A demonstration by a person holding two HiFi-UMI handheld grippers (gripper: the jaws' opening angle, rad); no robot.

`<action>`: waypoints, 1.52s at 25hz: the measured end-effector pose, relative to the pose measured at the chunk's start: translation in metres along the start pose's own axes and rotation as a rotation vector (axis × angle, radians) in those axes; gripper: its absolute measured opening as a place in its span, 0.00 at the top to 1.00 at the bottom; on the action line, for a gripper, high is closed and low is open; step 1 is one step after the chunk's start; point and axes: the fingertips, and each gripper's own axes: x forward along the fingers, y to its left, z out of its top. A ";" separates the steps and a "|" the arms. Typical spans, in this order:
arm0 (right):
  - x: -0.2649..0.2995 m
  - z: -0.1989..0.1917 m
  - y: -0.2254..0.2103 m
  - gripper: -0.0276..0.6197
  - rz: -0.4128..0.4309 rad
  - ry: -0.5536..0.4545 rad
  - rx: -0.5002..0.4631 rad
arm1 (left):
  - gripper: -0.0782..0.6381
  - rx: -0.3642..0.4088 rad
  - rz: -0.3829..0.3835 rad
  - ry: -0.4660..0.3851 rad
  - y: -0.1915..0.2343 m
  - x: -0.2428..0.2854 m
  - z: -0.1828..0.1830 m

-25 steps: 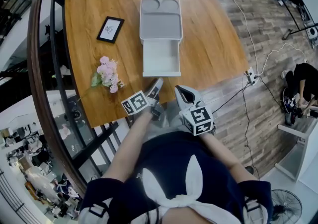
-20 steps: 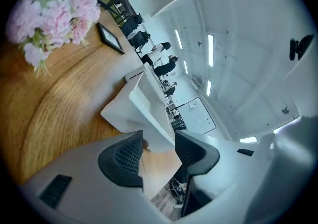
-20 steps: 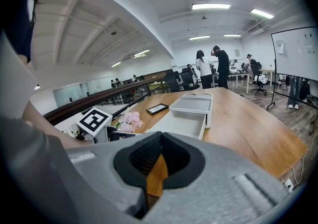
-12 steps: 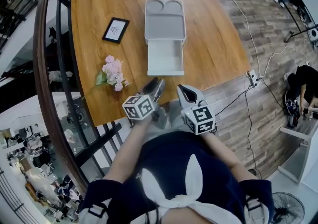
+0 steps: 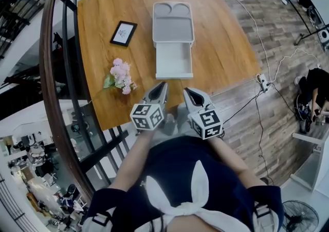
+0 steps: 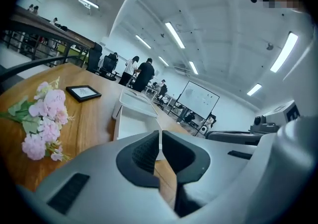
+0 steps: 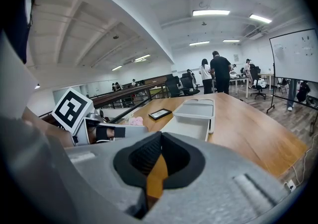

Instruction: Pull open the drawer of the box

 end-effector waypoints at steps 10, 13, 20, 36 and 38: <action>-0.006 0.006 0.009 0.96 -0.017 -0.024 -0.002 | 0.87 0.226 -0.047 0.007 -0.032 -0.013 0.015; -0.013 0.008 0.017 0.96 -0.019 -0.029 -0.014 | 0.87 0.269 -0.048 0.007 -0.040 -0.021 0.016; -0.017 0.007 0.022 0.96 -0.021 -0.036 -0.036 | 0.87 0.282 -0.050 0.014 -0.044 -0.024 0.011; -0.025 0.004 0.030 0.96 -0.045 -0.044 -0.045 | 0.87 0.317 -0.066 0.010 -0.050 -0.037 0.006; -0.026 0.003 0.030 0.96 -0.045 -0.044 -0.044 | 0.87 0.311 -0.066 0.010 -0.050 -0.037 0.005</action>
